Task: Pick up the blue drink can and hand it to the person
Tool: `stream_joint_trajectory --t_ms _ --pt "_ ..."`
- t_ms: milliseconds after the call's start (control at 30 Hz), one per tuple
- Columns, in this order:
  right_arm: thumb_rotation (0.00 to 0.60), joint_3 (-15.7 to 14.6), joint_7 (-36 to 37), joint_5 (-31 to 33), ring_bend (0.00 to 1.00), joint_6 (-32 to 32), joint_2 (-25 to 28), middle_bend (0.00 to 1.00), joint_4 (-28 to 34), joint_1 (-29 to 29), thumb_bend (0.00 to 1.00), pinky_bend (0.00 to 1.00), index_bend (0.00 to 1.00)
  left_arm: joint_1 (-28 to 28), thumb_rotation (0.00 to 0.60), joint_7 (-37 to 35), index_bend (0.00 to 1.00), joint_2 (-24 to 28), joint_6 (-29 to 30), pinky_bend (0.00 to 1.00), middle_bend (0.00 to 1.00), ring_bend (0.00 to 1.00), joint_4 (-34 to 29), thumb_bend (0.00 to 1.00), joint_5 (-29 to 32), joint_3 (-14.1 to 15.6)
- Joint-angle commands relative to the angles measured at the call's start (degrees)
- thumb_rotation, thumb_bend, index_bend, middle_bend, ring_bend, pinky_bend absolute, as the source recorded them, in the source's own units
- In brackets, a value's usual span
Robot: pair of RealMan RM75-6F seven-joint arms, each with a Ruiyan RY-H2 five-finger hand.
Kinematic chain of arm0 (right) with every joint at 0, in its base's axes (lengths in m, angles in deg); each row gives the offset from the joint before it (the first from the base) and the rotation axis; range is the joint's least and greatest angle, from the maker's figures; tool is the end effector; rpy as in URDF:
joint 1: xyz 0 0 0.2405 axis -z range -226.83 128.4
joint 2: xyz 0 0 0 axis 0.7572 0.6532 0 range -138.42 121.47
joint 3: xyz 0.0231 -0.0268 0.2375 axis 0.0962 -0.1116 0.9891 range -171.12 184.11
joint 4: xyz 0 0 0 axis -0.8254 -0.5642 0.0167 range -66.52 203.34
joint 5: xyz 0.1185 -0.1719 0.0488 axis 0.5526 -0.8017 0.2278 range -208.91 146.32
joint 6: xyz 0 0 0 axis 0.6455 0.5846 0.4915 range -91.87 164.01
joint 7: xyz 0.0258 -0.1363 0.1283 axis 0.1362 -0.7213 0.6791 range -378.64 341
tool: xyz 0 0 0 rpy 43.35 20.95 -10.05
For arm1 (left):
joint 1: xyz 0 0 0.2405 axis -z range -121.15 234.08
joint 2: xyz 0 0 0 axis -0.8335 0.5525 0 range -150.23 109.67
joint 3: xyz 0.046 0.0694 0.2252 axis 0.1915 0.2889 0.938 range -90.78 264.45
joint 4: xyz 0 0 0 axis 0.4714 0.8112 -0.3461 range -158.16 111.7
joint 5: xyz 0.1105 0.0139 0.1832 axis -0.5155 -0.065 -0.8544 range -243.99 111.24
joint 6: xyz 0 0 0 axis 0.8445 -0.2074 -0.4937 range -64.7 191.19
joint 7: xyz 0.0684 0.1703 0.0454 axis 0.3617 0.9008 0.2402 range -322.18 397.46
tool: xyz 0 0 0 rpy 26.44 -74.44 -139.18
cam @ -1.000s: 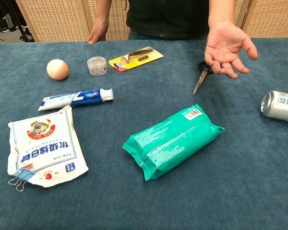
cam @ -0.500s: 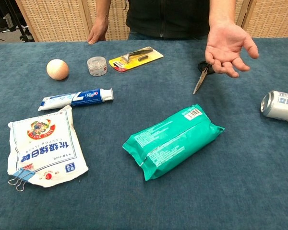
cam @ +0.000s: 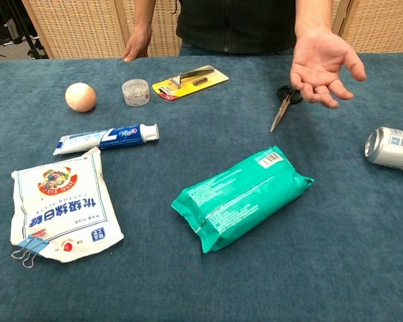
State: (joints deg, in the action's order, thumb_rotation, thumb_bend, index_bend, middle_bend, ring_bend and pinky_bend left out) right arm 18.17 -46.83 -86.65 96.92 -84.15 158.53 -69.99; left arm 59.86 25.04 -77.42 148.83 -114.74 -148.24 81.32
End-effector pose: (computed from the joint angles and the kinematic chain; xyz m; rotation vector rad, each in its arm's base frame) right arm -0.2960 -0.3208 0.0586 1.4685 -1.0465 0.5329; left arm -0.3203 0.2271 0.2051 -1.2381 -0.9517 -0.9701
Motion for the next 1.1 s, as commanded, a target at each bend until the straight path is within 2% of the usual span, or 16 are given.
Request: stream_joint_trajectory --t_ms 33,167,267,367,467,533,667,900,1100 --pt "0.6 1.2 -1.34 3.81 0.1 -2.5 -2.24 0.18 -3.01 -2.42 0.0 0.12 0.17 0.17 0.6 -0.91 0.0 0.4 -0.67 0.0 0.0 0.0 0.14 0.0 0.49 -0.09" --pt "0.6 1.32 -1.47 5.55 0.17 -3.61 -4.9 0.23 -6.57 -4.36 0.03 0.22 0.2 0.55 0.6 -0.9 0.0 0.43 -1.71 0.0 0.0 0.0 0.37 0.0 1.03 -0.12" --pt "0.6 0.76 -1.75 6.37 0.19 -4.16 -6.49 0.25 -9.12 -5.28 0.12 0.23 0.22 0.75 0.6 -0.93 0.0 0.45 -2.14 0.0 0.0 0.0 0.45 0.0 1.42 -0.26" --pt "0.6 0.14 -1.62 6.06 0.28 -3.7 -7.7 0.34 -10.99 -5.68 0.21 0.28 0.31 0.85 0.6 -0.9 0.0 0.42 -2.33 0.0 0.0 0.0 0.49 0.0 1.58 -0.3" --pt "0.6 -0.41 0.52 3.76 0.41 -2.73 -8.79 0.48 -12.6 -5.53 0.32 0.37 0.44 0.94 0.6 -0.94 0.0 0.4 -2.56 0.0 0.0 0.0 0.57 0.0 1.71 -0.32" --pt "0.6 -0.88 2.48 1.56 0.49 -1.96 -9.27 0.56 -13.43 -5.23 0.45 0.41 0.53 0.98 0.6 -0.93 0.0 0.38 -2.61 0.0 0.0 0.0 0.6 0.0 1.75 -0.33" --pt "0.6 -2.09 5.68 -2.78 0.54 -0.52 -9.46 0.61 -14.79 -4.61 0.62 0.42 0.59 0.99 0.6 -0.83 0.0 0.31 -2.58 0.0 0.0 0.0 0.6 0.0 1.67 -0.29" --pt "0.6 -3.38 8.31 -10.83 0.55 5.79 -6.19 0.64 -11.95 -2.95 0.74 0.42 0.63 0.9 0.6 -1.08 0.0 0.43 -2.4 0.0 0.0 0.0 0.53 0.0 1.54 -0.24" --pt "0.6 -3.57 5.44 -19.08 0.56 12.78 1.78 0.65 -3.63 -2.2 0.83 0.42 0.65 0.9 0.6 -1.31 0.0 0.58 -2.46 0.0 0.0 0.0 0.48 0.0 1.25 -0.06"
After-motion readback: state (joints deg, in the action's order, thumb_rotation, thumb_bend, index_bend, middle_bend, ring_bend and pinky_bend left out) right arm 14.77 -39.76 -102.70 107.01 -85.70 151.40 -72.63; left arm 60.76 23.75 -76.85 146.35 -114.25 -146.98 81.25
